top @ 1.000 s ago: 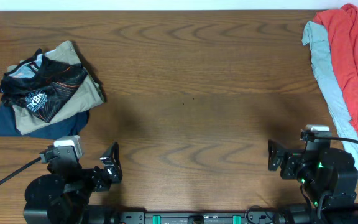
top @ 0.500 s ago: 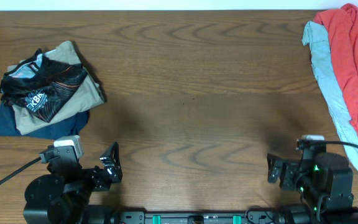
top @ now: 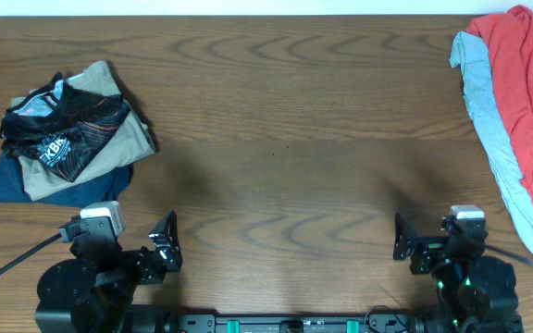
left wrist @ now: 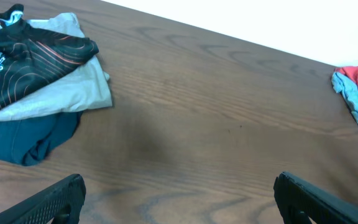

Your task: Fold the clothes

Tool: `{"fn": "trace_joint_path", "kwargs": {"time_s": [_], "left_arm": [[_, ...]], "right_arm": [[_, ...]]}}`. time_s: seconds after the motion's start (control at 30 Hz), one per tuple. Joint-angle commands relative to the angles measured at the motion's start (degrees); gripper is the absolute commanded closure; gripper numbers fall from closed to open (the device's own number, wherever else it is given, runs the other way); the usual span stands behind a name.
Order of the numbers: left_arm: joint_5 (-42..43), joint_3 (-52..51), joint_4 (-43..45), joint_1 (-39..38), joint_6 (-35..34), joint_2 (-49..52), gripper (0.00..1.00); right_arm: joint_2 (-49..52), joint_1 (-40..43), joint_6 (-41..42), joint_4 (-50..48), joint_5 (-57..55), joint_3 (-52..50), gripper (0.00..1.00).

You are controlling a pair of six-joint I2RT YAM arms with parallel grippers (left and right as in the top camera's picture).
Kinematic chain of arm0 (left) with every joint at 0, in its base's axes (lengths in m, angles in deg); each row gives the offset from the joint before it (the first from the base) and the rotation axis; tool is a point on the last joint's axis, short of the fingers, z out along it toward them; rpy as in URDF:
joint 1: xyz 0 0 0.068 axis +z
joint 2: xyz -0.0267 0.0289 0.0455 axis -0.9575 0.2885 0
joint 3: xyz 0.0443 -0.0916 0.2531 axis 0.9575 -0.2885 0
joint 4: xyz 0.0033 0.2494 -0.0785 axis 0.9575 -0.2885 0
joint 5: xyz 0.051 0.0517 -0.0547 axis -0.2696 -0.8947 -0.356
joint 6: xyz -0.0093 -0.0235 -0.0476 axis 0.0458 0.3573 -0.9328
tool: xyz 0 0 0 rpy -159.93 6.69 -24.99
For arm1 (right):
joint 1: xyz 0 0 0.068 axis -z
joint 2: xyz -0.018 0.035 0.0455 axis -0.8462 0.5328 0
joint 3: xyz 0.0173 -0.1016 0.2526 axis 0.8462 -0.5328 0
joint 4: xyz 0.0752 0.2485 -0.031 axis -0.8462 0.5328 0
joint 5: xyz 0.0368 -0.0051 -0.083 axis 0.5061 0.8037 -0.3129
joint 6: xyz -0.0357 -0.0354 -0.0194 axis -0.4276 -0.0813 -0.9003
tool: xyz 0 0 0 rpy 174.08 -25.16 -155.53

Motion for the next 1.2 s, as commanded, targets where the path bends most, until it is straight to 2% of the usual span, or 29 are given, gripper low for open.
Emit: {"fn": "trace_joint_path", "kwargs": {"time_s": [0.0,0.17,0.37,0.53,1.17], "left_arm": [[-0.2,-0.3,0.0,0.2,-0.2,-0.1,0.02],[-0.2,-0.3,0.1,0.2,-0.2,-0.1,0.02],[-0.2,-0.3,0.0,0.2,-0.2,-0.1,0.02],[-0.2,-0.3,0.0,0.2,-0.2,-0.1,0.02],[-0.2,-0.3,0.1,0.2,-0.2,-0.1,0.02]], "right_arm": [[-3.9,0.6,-6.7,-8.1,-0.9,-5.4,0.01],[-4.0,1.0,-11.1,-23.8,-1.6,-12.1,0.01],[-4.0,3.5,-11.4,-40.9,-0.2,-22.3,0.01],[-4.0,4.1,-11.4,-34.9,0.5,-22.0,0.01],[-4.0,4.1,-11.0,-35.5,0.5,-22.0,0.01]]}}
